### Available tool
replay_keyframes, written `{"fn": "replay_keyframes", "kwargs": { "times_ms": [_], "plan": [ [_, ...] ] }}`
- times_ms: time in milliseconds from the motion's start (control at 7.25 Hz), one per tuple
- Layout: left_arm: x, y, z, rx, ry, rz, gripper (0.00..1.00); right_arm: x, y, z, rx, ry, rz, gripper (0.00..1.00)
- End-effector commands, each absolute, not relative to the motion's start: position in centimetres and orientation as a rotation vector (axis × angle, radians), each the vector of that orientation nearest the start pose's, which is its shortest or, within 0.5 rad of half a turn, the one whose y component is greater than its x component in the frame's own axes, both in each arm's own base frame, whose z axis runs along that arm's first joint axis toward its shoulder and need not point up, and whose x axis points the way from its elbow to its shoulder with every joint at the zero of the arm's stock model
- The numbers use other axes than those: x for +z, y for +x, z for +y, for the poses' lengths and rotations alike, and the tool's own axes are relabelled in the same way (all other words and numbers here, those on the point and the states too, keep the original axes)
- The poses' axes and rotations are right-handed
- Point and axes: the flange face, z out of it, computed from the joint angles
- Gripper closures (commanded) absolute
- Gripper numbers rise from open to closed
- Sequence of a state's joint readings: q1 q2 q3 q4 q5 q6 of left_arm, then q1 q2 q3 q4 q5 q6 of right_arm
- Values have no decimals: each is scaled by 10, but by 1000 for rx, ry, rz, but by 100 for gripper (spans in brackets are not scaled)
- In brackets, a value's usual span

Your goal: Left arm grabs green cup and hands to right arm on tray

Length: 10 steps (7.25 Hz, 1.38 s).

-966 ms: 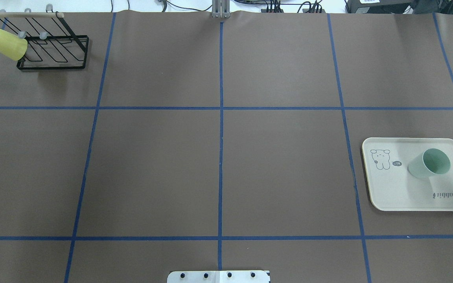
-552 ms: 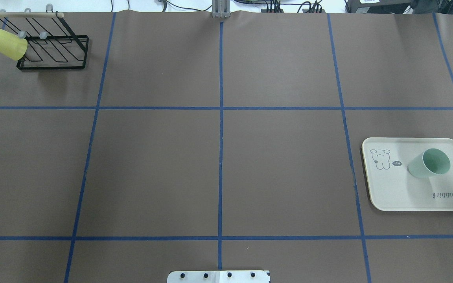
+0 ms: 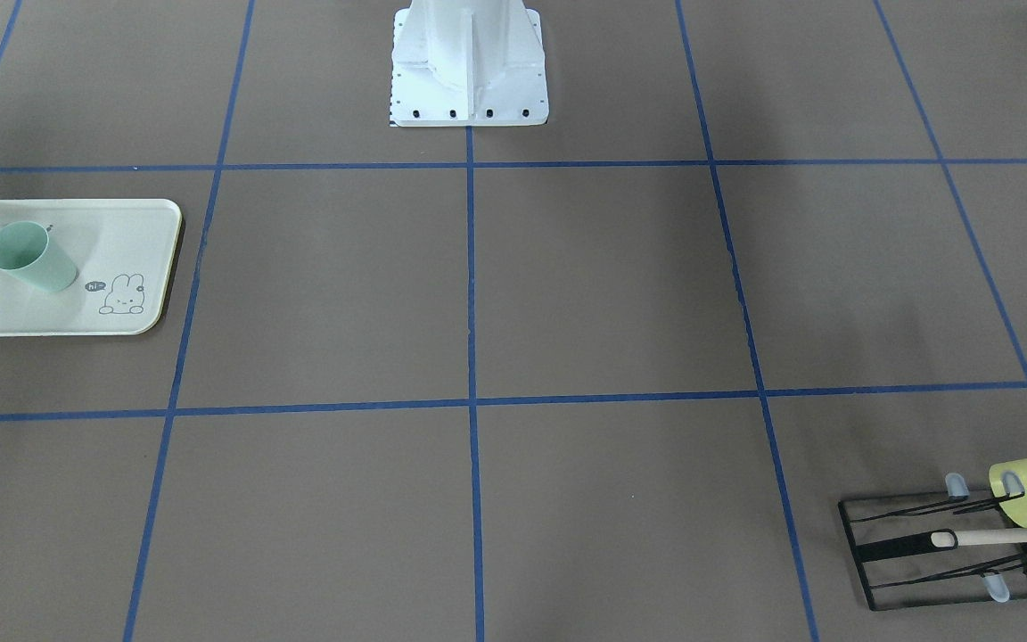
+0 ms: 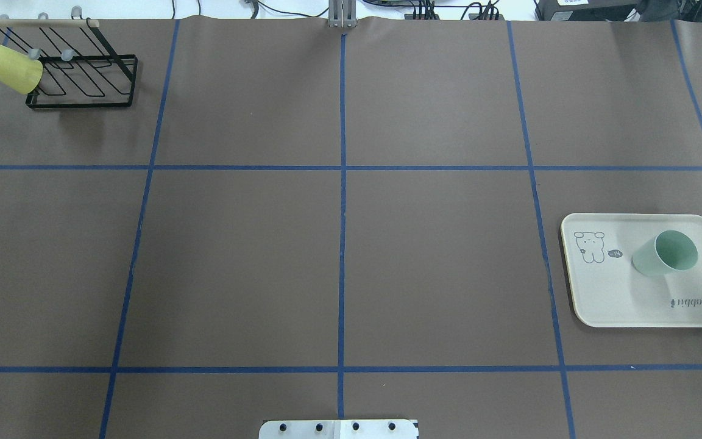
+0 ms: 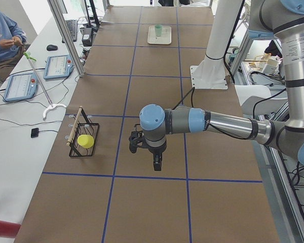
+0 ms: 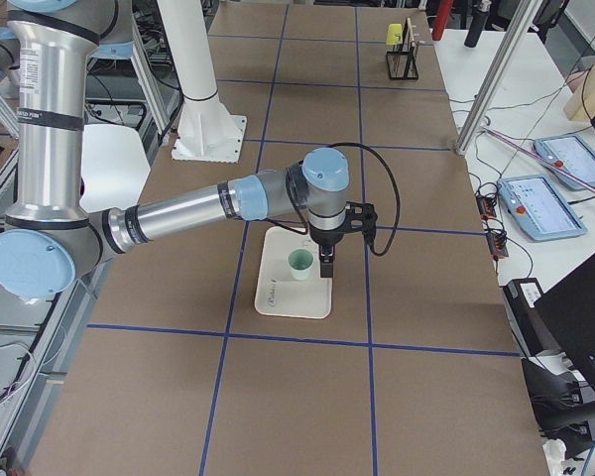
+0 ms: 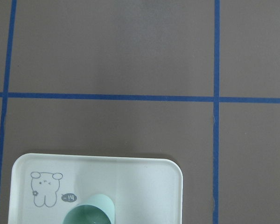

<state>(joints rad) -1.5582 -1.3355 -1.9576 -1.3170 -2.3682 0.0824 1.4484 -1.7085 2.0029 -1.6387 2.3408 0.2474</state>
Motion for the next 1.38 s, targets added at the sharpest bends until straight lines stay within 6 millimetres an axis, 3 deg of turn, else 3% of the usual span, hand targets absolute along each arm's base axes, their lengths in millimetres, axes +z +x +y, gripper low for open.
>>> {"fn": "replay_keyframes", "kwargs": {
  "times_ms": [0,138,414,966,1241],
  "plan": [
    [613,-56,-391,54,-23,800,0,526,10,-428,42,48,-780,0],
    [605,-56,-395,-3,-10,795,0,531,10,-427,38,41,-773,0],
    [624,-55,-399,6,17,798,0,534,7,-426,27,39,-751,0],
    [624,-55,-400,13,37,798,0,548,4,-429,15,22,-730,0],
    [622,-56,-400,15,43,798,0,557,4,-418,24,-9,-756,0]
  ]
}}
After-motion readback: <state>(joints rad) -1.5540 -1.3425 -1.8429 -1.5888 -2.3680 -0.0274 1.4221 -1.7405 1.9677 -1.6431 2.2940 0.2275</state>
